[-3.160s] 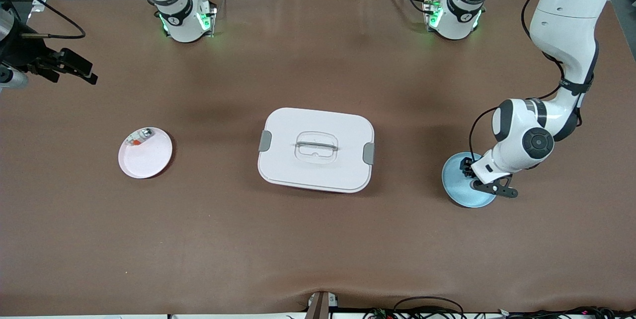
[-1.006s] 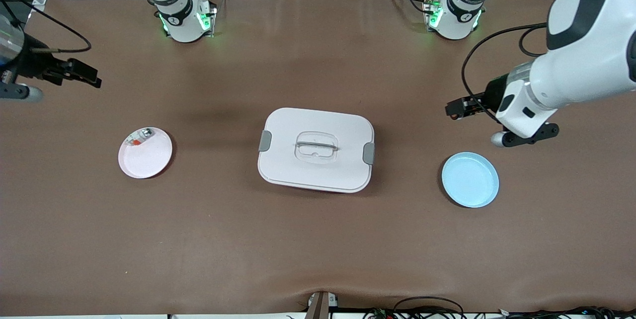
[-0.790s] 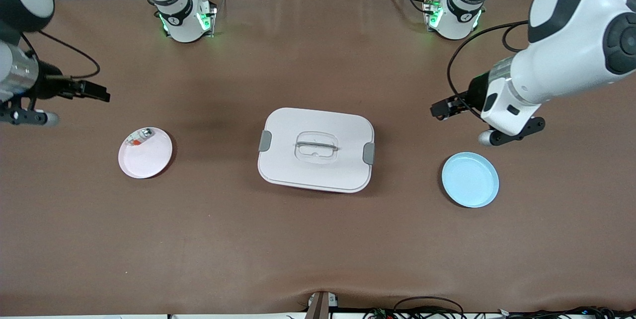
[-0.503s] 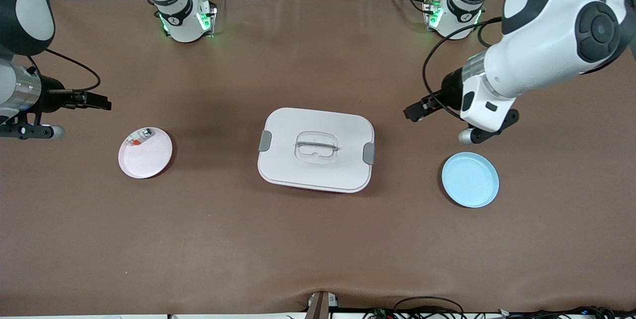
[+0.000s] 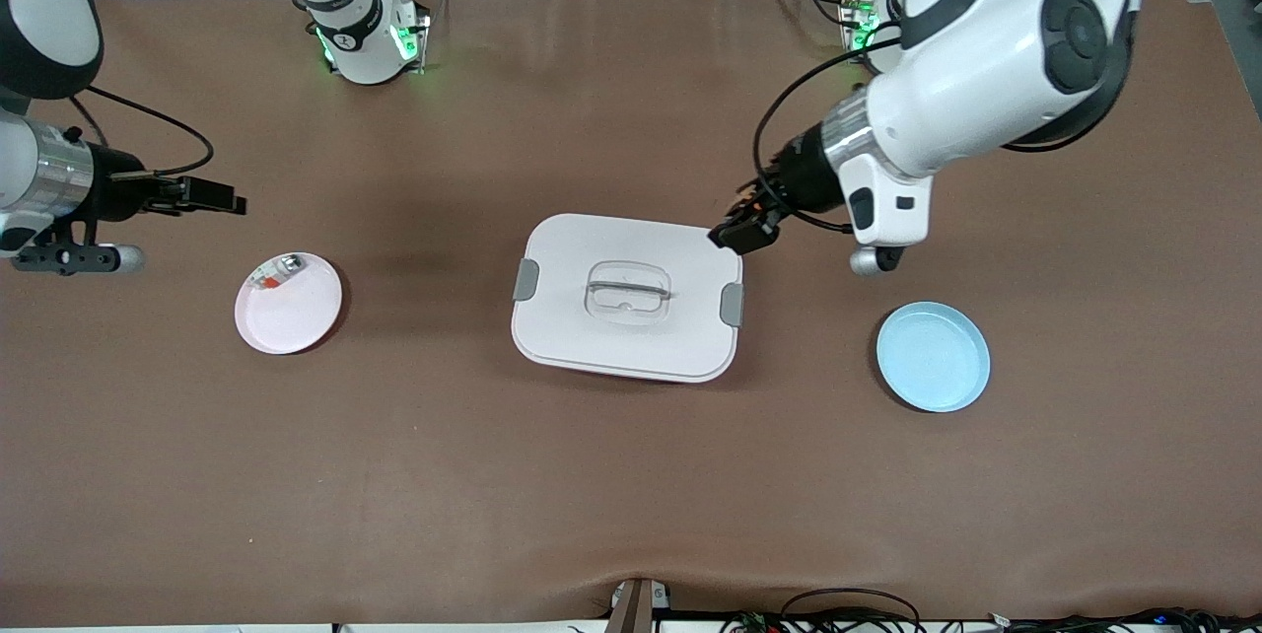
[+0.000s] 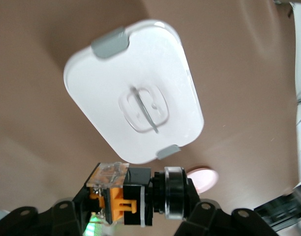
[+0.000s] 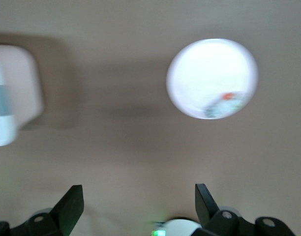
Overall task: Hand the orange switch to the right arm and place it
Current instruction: 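Lift the orange switch with the left gripper and carry it over the box, then hold the switch with the left gripper while the right gripper reaches it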
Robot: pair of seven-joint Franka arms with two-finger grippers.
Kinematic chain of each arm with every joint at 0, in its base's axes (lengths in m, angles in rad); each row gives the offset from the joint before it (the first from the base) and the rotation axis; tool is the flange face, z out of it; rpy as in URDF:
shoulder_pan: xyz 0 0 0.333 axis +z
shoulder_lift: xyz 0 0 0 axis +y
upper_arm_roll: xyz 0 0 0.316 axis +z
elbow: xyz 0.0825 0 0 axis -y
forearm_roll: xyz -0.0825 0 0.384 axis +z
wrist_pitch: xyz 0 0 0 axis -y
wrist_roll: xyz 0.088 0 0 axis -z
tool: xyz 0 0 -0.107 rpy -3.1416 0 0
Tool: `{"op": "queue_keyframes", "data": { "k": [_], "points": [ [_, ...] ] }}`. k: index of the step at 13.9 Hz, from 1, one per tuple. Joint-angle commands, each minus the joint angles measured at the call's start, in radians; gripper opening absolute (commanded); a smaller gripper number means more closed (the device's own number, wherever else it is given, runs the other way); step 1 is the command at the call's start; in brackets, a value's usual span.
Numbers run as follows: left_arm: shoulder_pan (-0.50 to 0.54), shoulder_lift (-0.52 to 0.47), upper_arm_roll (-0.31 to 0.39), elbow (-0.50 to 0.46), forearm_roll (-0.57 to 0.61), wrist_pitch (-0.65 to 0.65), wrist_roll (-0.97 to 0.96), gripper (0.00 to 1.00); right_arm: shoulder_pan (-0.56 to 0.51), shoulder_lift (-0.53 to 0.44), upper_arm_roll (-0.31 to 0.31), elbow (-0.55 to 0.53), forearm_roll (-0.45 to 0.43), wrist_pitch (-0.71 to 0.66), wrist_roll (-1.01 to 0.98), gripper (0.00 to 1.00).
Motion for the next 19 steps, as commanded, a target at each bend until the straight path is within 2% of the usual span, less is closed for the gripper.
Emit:
{"op": "queue_keyframes", "data": {
  "k": [1, 3, 4, 7, 9, 10, 12, 15, 19],
  "points": [
    [-0.046, 0.031, 0.001, 0.022, -0.026, 0.072, -0.186, 0.22, 0.009, -0.004, 0.005, -0.01, 0.149, 0.042, 0.002, 1.0],
    [-0.075, 0.033, 0.003, 0.019, -0.095, 0.123, -0.312, 0.22, 0.044, -0.011, 0.005, -0.063, 0.281, 0.126, 0.001, 1.0],
    [-0.087, 0.037, 0.003, 0.018, -0.128, 0.144, -0.381, 0.22, 0.068, -0.02, 0.007, -0.088, 0.319, 0.17, 0.002, 1.0],
    [-0.15, 0.071, 0.003, 0.021, -0.135, 0.189, -0.454, 0.22, 0.145, -0.037, 0.007, -0.12, 0.42, 0.235, 0.012, 1.0],
    [-0.198, 0.092, 0.006, 0.019, -0.133, 0.251, -0.461, 0.22, 0.16, -0.034, 0.008, -0.14, 0.547, 0.24, 0.01, 1.0],
    [-0.214, 0.101, 0.006, 0.021, -0.133, 0.281, -0.472, 0.22, 0.192, -0.034, 0.008, -0.145, 0.583, 0.261, 0.01, 1.0],
    [-0.238, 0.124, 0.006, 0.022, -0.13, 0.307, -0.492, 0.22, 0.246, -0.03, 0.01, -0.146, 0.618, 0.319, 0.013, 1.0],
    [-0.267, 0.137, 0.007, 0.022, -0.126, 0.319, -0.494, 0.22, 0.321, -0.03, 0.01, -0.182, 0.733, 0.445, 0.012, 1.0],
    [-0.285, 0.143, 0.007, 0.022, -0.126, 0.347, -0.5, 0.22, 0.415, -0.027, 0.008, -0.182, 0.737, 0.557, 0.009, 1.0]
  ]
}}
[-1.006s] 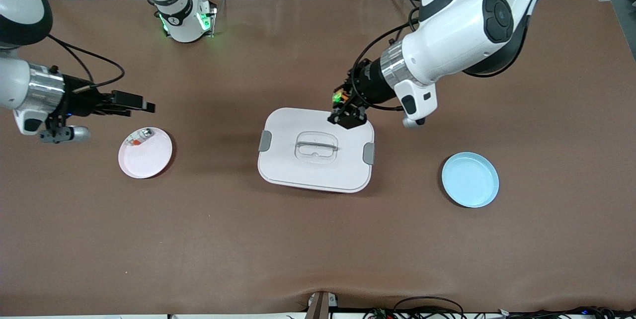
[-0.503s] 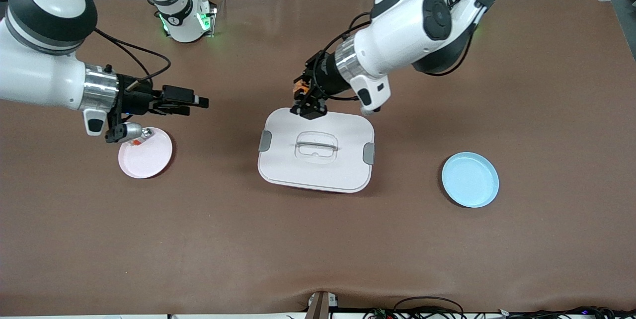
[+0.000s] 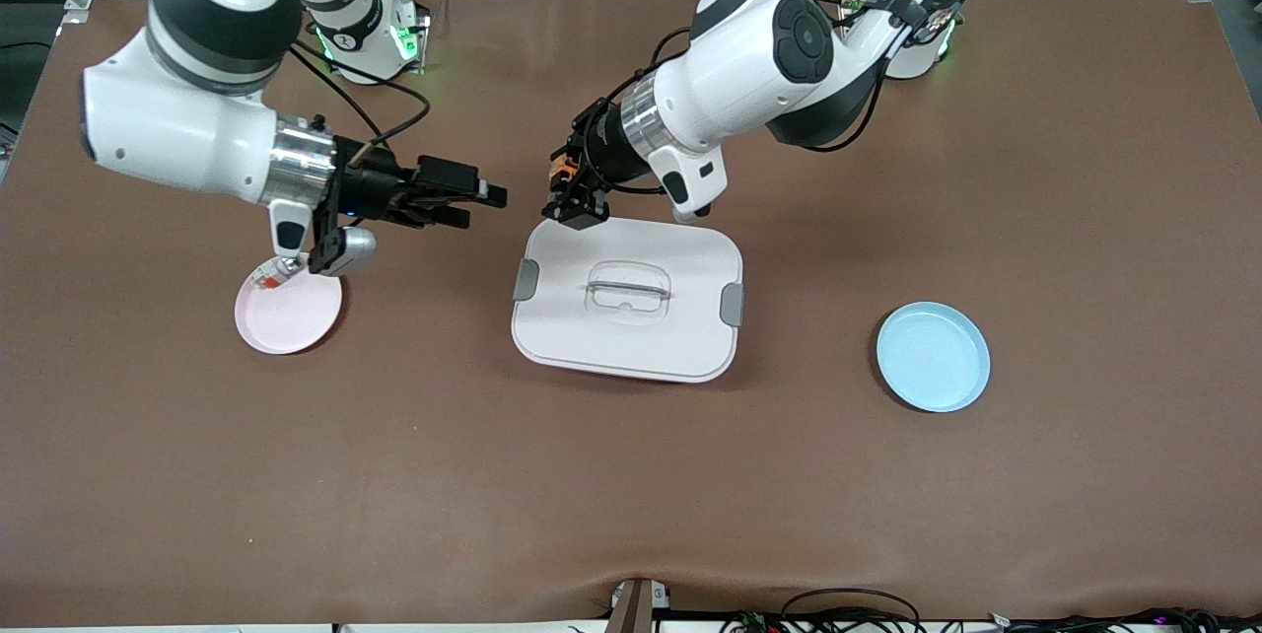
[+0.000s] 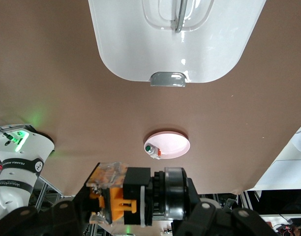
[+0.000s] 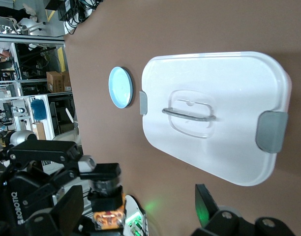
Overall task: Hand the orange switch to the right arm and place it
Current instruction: 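Hold the switch with the left gripper while the right gripper reaches it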
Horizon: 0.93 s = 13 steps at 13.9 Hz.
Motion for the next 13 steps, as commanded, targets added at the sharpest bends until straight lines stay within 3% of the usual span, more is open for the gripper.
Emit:
{"op": "queue_keyframes", "data": {
  "k": [1, 13],
  "points": [
    [-0.012, 0.007, 0.006, 0.022, -0.01, 0.01, -0.021, 0.22, 0.041, -0.023, -0.008, -0.025, 0.028, 0.05, -0.001, 1.0],
    [-0.008, 0.001, 0.006, 0.02, -0.011, 0.012, -0.018, 0.22, 0.111, -0.063, -0.008, -0.085, 0.017, 0.092, -0.05, 1.0]
  ]
}}
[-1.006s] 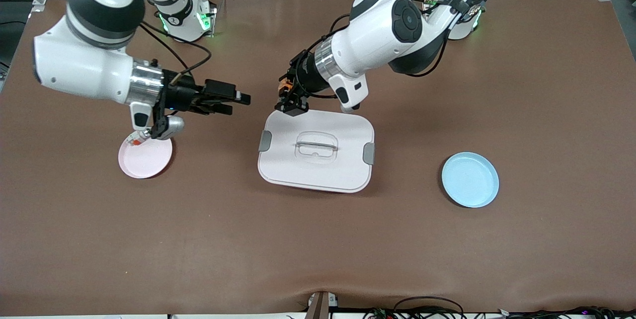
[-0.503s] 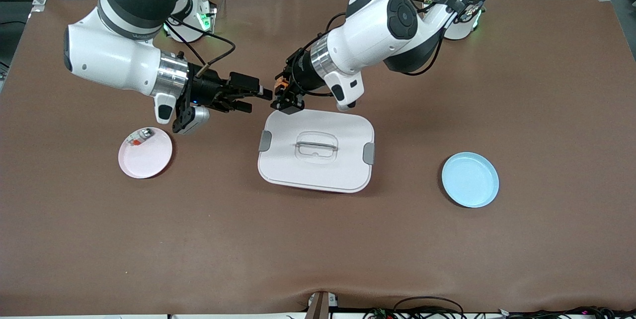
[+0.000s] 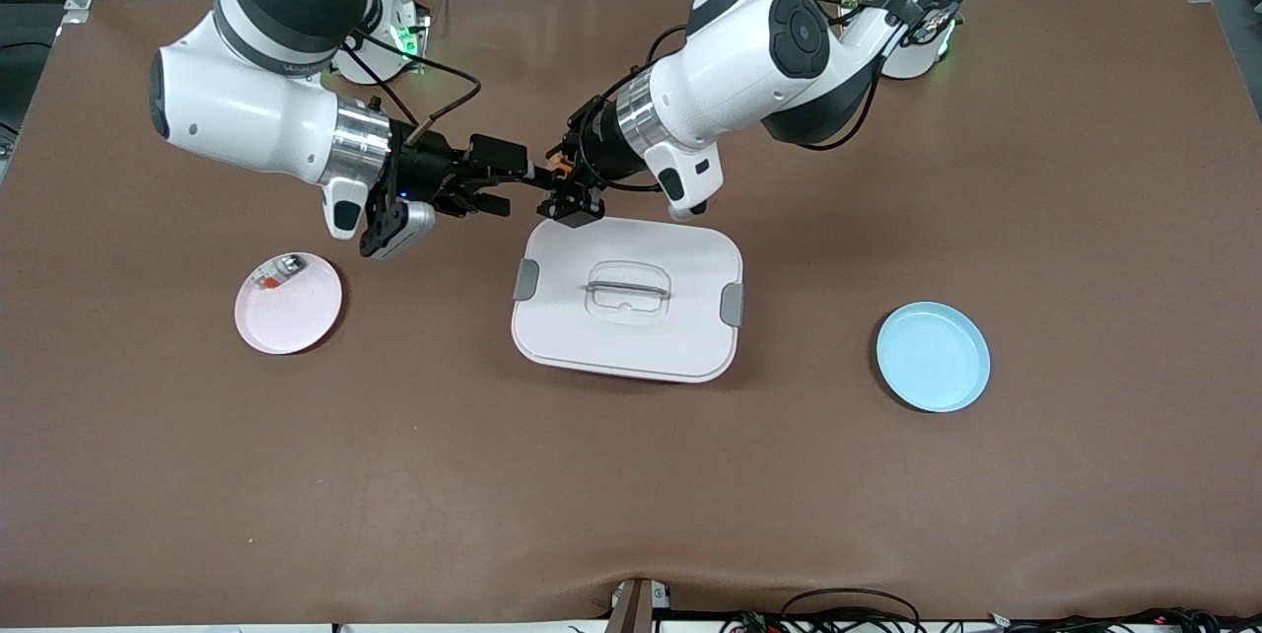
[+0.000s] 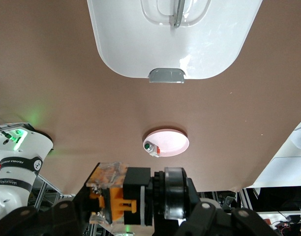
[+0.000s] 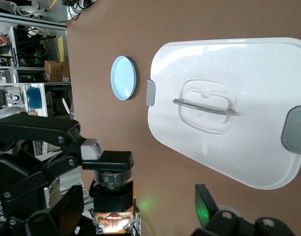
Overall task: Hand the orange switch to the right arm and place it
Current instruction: 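Hold the switch with the left gripper while the right gripper reaches it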
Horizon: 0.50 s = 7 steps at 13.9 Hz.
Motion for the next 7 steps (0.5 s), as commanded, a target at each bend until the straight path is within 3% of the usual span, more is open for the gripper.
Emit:
{"op": "queue_keyframes", "data": {
  "k": [1, 7],
  "points": [
    [-0.005, 0.001, 0.004, 0.014, -0.011, 0.009, -0.018, 0.22, 0.033, -0.044, -0.008, -0.044, 0.018, 0.033, -0.018, 1.0],
    [0.001, 0.001, 0.004, 0.014, -0.011, 0.007, -0.01, 0.22, 0.065, -0.041, -0.009, -0.046, 0.016, 0.079, -0.048, 1.0]
  ]
}}
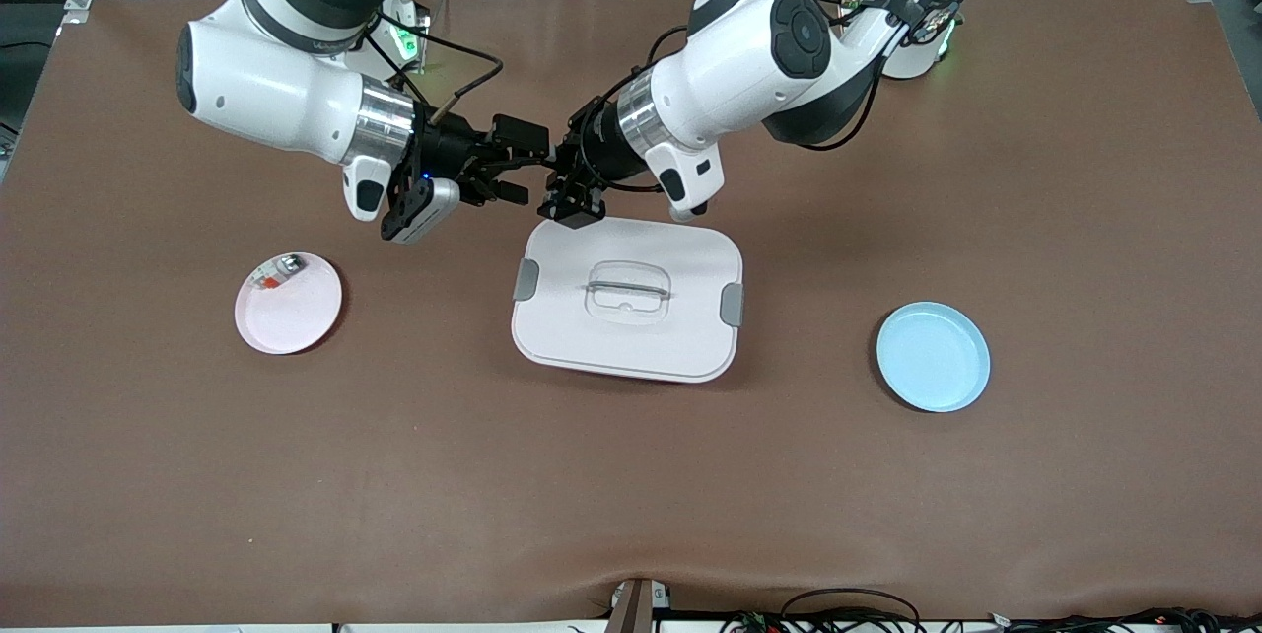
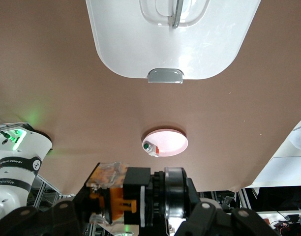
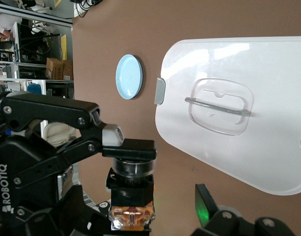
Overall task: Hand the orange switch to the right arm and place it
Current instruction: 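Close the right gripper on the orange switch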
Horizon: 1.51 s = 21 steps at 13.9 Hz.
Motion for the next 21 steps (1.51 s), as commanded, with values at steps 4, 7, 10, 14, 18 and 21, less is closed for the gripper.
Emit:
{"op": "queue_keyframes", "data": {
  "k": [4, 7, 10, 14, 18, 21],
  "points": [
    [0.001, 0.001, 0.002, 0.012, -0.01, 0.006, -0.006, 0.22, 0.022, -0.027, -0.009, -0.033, 0.013, 0.022, -0.032, 0.91],
    [0.001, 0.0, 0.002, 0.01, -0.01, 0.006, -0.006, 0.22, 0.047, -0.023, -0.009, -0.033, -0.007, 0.061, -0.032, 0.79],
    [0.002, 0.0, 0.002, 0.01, -0.01, 0.006, -0.006, 0.22, 0.058, -0.021, -0.009, -0.033, -0.008, 0.072, -0.032, 0.74],
    [0.001, 0.0, 0.002, 0.009, -0.01, 0.006, -0.006, 0.22, 0.062, -0.021, -0.009, -0.033, -0.01, 0.078, -0.032, 0.38],
    [0.001, 0.0, 0.002, 0.009, -0.006, 0.006, -0.006, 0.23, 0.064, -0.02, -0.009, -0.033, -0.01, 0.077, -0.023, 0.0],
    [0.001, 0.0, 0.004, 0.007, -0.006, 0.003, -0.006, 0.24, 0.061, -0.02, -0.009, -0.033, -0.01, 0.068, -0.025, 0.0]
  ]
}}
